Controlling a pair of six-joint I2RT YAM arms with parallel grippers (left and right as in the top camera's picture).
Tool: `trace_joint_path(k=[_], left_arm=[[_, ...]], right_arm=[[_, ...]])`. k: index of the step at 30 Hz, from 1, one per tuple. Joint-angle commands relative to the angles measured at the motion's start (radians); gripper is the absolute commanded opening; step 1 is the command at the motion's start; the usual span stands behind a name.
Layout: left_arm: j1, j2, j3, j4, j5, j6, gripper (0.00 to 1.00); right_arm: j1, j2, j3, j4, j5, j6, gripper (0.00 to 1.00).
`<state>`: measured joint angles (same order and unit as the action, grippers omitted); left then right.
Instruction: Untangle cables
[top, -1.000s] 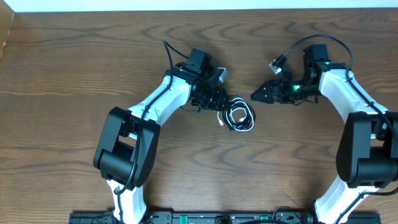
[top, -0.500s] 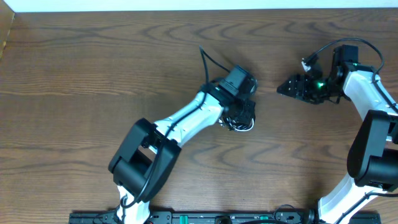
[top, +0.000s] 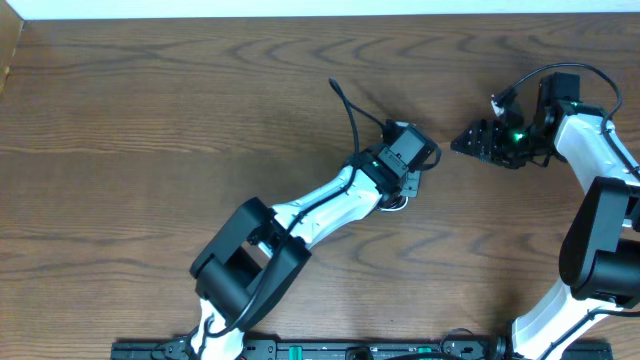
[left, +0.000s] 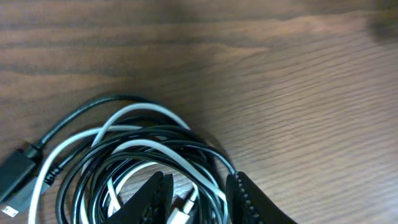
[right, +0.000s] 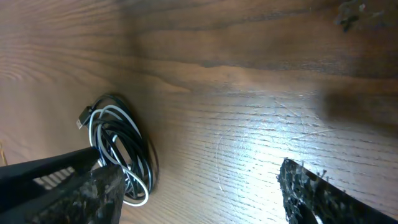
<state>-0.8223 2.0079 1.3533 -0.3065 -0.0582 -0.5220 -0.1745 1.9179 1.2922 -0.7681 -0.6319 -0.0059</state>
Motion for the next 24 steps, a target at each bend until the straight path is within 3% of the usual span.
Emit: trace_joint_path(k=[1, 10, 14, 24], left_arm=[[0.0, 0.037, -0.011, -0.001, -0.036, -0.03, 0.32], [-0.002, 0.055, -0.011, -0.001, -0.017, -0.034, 0.32], [-0.002, 0.061, -0.011, -0.002, 0.006, -0.034, 0.2], [-0.01, 0.074, -0.011, -0.006, 0.05, -0.034, 0.22]], right_arm=[[0.004, 0.007, 0.0, 0.001, -0.002, 0.013, 0.76], [0.006, 0.007, 0.0, -0.001, -0.002, 0.013, 0.76], [0.006, 0.007, 0.0, 0.0, -0.002, 0.013, 0.76], [0.006, 0.007, 0.0, -0.003, -0.002, 0.013, 0.76]])
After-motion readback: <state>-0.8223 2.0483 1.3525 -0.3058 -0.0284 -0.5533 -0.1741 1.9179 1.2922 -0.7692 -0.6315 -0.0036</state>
